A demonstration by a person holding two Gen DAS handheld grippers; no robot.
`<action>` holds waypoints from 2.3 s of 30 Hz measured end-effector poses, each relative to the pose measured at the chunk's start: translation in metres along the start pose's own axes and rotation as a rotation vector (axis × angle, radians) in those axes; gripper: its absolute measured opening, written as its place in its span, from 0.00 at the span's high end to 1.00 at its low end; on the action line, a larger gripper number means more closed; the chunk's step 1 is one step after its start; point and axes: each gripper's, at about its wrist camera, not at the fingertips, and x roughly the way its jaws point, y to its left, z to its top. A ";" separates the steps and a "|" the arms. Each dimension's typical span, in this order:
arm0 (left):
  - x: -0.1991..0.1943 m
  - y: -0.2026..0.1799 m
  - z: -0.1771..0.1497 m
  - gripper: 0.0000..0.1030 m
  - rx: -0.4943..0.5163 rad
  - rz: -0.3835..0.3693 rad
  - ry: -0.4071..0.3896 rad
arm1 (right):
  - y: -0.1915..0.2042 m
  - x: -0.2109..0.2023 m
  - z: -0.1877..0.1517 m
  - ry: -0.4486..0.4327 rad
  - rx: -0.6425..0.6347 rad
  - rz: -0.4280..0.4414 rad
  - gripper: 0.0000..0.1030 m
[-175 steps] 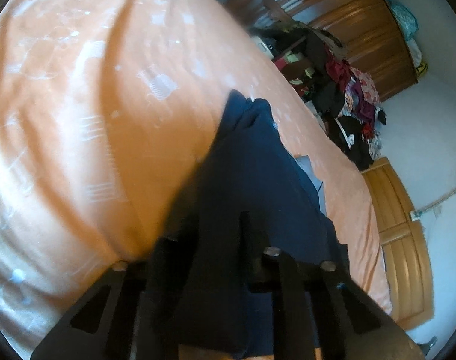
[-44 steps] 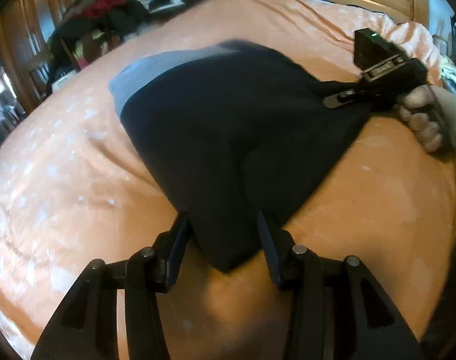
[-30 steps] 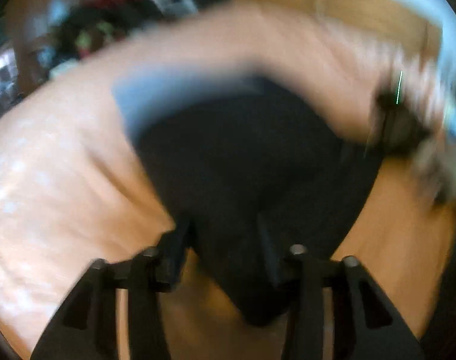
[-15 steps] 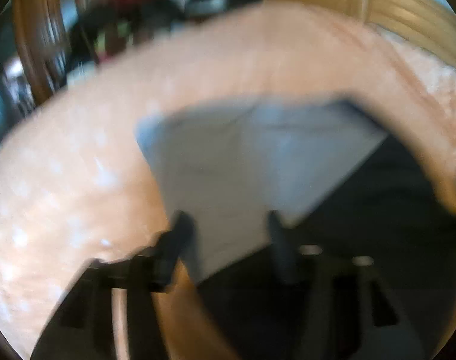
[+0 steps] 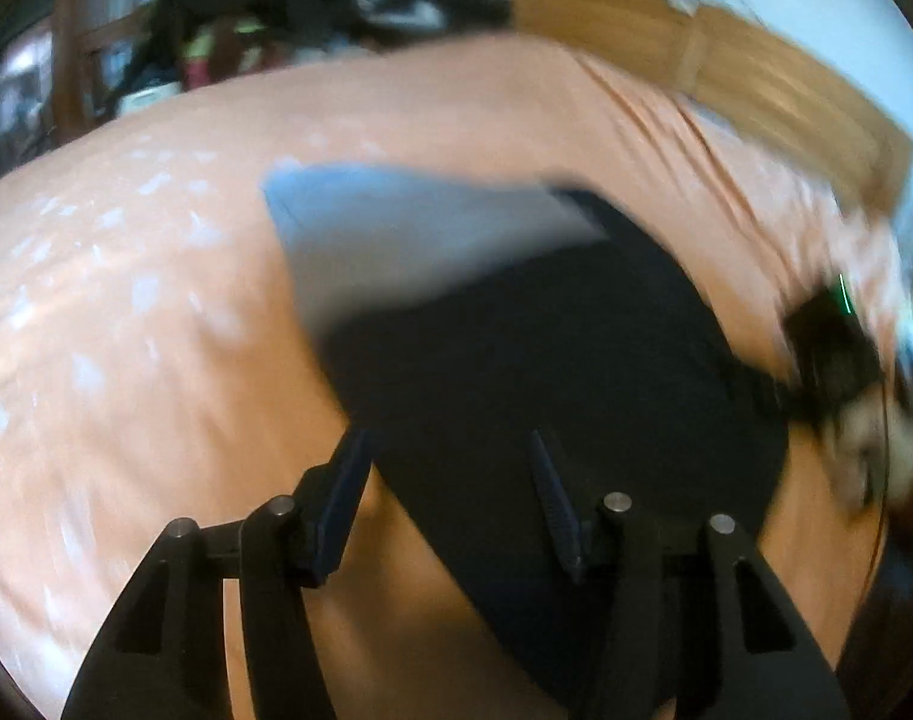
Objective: Fold small clothes
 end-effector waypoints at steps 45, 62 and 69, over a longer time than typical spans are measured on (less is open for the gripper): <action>-0.082 -0.013 -0.117 0.12 -0.326 0.444 0.051 | 0.148 0.016 -0.163 -0.042 -0.482 -0.956 0.00; -0.084 0.012 -0.125 0.00 -0.438 0.366 0.007 | 0.147 0.018 -0.171 -0.100 -0.421 -0.948 0.00; -0.082 0.012 -0.127 0.00 -0.427 0.364 -0.007 | 0.146 0.020 -0.168 -0.114 -0.402 -0.949 0.00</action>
